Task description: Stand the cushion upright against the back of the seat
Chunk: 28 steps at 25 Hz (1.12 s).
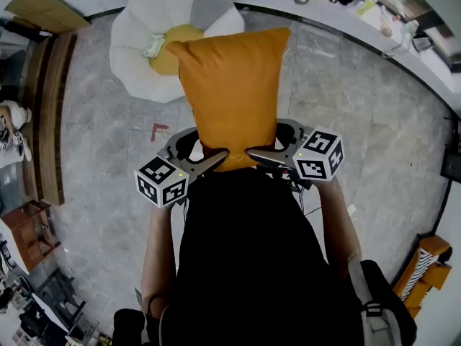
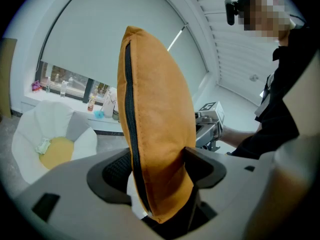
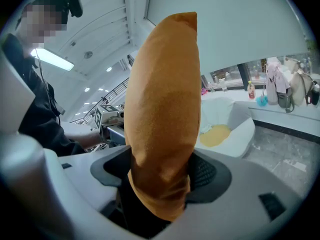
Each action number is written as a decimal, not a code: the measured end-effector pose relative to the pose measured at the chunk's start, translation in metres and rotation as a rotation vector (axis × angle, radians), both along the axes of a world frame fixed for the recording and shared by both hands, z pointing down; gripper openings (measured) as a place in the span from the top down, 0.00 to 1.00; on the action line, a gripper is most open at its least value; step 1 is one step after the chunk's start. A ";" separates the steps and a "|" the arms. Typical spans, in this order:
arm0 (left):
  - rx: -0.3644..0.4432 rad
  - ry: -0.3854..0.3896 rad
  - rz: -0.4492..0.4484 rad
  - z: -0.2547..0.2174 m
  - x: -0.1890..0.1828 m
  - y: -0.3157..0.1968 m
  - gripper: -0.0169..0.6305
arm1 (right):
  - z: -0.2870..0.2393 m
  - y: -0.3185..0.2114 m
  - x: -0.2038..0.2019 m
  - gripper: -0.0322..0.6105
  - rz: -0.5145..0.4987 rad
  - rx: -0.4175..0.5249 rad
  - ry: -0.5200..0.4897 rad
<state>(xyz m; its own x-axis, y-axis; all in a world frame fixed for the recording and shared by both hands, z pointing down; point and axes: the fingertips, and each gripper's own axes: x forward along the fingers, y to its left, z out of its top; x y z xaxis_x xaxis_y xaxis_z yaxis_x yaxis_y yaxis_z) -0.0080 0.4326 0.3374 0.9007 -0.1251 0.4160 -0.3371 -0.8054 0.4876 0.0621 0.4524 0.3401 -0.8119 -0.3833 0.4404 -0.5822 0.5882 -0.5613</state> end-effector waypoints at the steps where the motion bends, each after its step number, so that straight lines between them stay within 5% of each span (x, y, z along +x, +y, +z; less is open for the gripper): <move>1: -0.003 0.006 0.006 0.002 0.001 -0.008 0.45 | 0.001 -0.007 0.001 0.42 0.007 -0.001 0.010; 10: 0.004 0.040 0.062 0.001 0.007 -0.105 0.45 | -0.004 -0.099 0.006 0.42 0.065 -0.030 0.067; 28: 0.051 0.059 0.029 -0.009 -0.053 -0.271 0.45 | -0.016 -0.263 -0.053 0.42 0.074 -0.041 0.123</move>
